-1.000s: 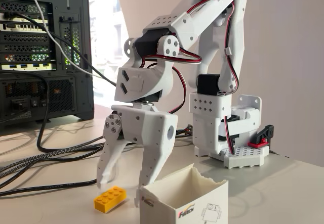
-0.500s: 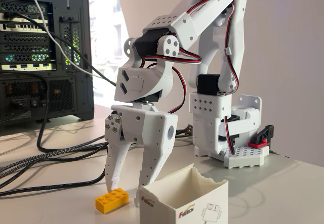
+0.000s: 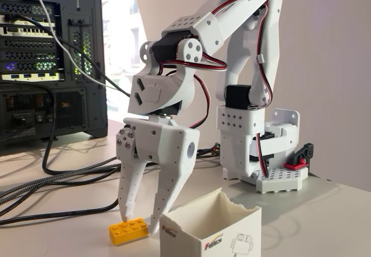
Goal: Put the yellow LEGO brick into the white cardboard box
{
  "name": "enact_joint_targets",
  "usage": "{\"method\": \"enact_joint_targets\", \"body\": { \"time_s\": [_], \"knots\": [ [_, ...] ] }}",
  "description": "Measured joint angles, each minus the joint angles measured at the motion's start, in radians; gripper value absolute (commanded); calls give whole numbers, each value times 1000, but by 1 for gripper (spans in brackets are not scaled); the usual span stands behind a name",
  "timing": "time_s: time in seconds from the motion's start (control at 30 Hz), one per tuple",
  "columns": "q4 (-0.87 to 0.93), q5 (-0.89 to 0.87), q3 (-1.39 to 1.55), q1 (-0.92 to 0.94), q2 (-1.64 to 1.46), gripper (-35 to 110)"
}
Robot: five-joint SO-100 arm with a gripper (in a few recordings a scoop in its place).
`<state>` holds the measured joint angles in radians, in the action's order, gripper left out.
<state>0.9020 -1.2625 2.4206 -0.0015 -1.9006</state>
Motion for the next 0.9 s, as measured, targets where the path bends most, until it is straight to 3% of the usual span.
{"method": "enact_joint_targets", "body": {
  "time_s": [0.37, 0.7, 0.83, 0.9],
  "knots": [
    [-26, -158, -8, 0, -28, 10],
    [-97, -242, -17, 0, 41, 20],
    [-98, -272, -32, 2, 67, 18],
    [-100, -287, -35, 0, 78, 10]
  ]
}}
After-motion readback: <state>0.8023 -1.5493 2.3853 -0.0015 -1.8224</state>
